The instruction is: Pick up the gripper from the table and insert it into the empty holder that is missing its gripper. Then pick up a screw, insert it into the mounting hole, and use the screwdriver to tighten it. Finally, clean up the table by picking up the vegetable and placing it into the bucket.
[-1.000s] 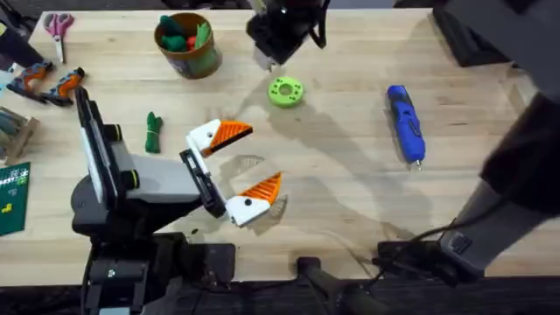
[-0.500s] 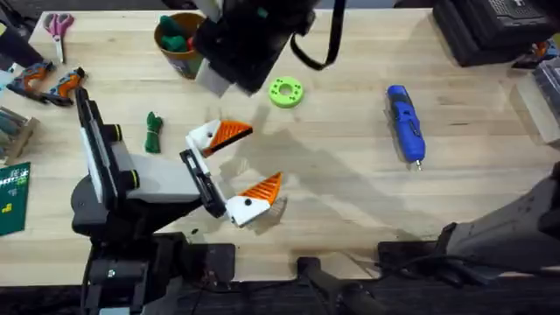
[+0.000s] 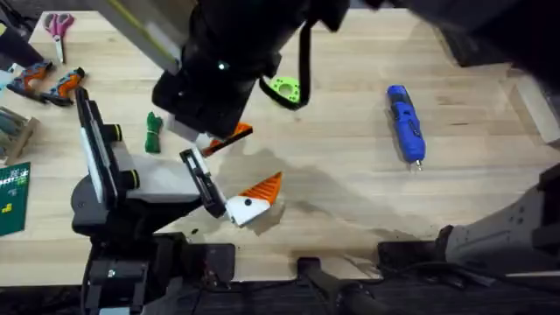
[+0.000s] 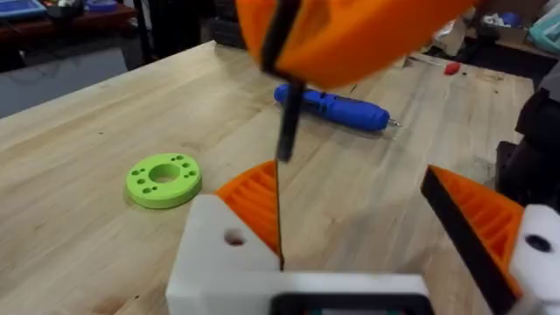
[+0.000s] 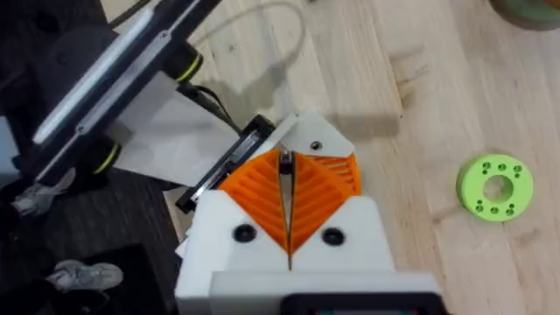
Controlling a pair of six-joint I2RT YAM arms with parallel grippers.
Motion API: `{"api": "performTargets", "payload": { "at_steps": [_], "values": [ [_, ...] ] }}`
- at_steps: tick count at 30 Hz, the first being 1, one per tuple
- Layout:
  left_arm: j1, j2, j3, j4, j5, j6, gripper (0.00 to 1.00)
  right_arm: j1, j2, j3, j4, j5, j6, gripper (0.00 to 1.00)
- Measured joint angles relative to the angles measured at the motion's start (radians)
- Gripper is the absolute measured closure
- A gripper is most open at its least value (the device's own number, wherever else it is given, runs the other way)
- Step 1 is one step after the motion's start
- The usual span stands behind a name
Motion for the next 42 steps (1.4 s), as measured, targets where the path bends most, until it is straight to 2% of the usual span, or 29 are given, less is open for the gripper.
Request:
{"api": "performTargets", "payload": {
  "at_steps": [18,42],
  "values": [
    [0.0,0.0,0.0,0.0,0.0,0.0,0.015,-0.005,0.051,0.0,-0.005,0.08,-0.004,0.996],
    [0.0,0.0,0.0,0.0,0.0,0.0,0.014,-0.007,0.085,0.0,-0.021,0.088,-0.003,0.996]
  ]
}}
